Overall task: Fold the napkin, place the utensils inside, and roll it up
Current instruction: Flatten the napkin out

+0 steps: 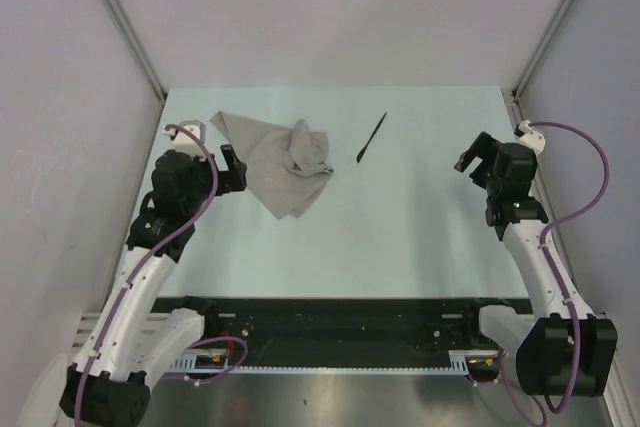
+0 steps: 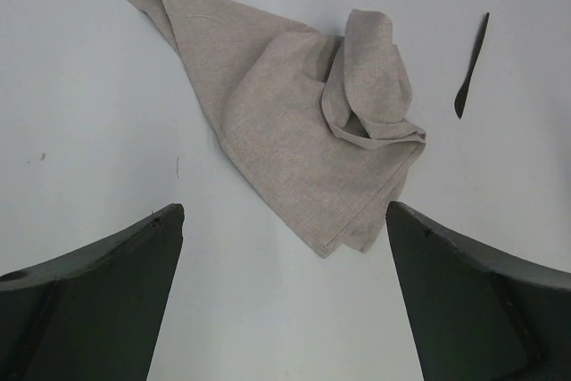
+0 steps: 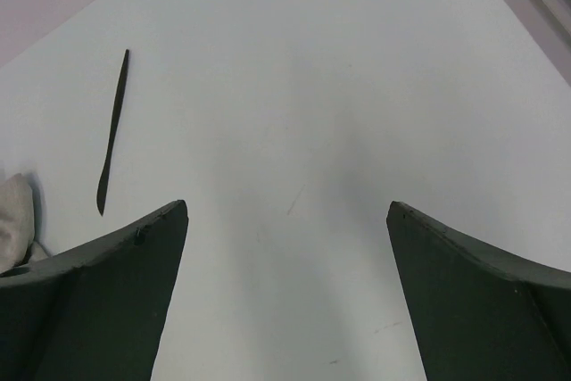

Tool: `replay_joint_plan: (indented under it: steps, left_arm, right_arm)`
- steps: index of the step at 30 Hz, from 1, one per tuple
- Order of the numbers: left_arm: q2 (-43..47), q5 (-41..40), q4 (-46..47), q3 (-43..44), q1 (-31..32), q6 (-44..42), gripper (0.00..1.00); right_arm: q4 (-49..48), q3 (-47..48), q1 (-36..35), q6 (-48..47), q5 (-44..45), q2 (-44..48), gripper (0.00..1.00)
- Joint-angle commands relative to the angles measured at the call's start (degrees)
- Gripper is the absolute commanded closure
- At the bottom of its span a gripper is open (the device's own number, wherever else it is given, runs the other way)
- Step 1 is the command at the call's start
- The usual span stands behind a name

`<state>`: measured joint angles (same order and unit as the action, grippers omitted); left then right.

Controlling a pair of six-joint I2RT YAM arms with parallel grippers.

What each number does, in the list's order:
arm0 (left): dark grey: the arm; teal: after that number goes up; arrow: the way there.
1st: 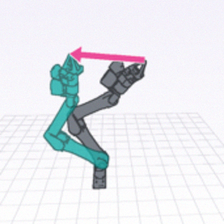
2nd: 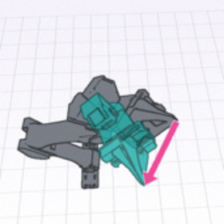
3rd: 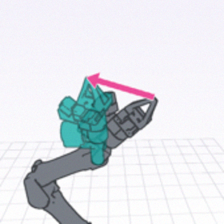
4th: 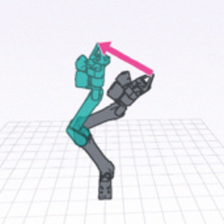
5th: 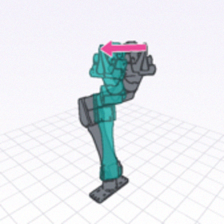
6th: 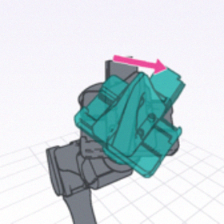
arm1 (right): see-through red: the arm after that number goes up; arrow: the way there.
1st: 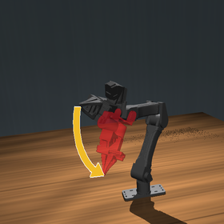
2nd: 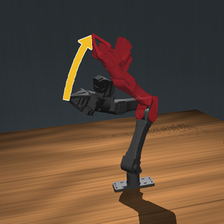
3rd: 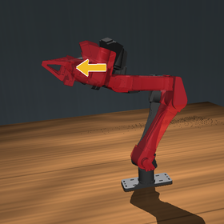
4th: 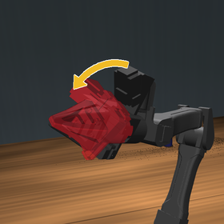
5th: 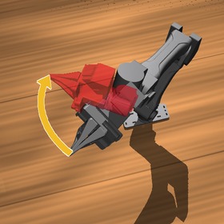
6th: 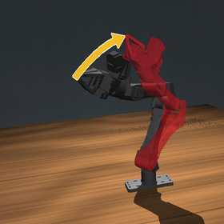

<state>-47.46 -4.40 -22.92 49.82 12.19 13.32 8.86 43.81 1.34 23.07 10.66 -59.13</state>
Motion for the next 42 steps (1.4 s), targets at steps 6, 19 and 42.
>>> replay_joint_plan:
  steps: [6, 19, 42]
  left_arm:
    - [0.45, -3.68, 1.39, -0.60, -0.41, 1.18, 0.00]
    - [-14.75, -12.73, -2.31, -4.56, 14.33, 7.24, 0.15]
    - [-47.63, -17.48, 1.83, 5.02, 21.57, 6.81, 0.44]
  right_arm:
    - [-1.66, 3.47, 0.24, -1.71, -5.81, 0.78, 0.00]
    - [-0.60, 6.99, -6.53, -3.91, -9.95, -7.92, 0.03]
    - [-0.95, 7.08, -6.79, -3.38, -12.76, -12.41, 0.03]
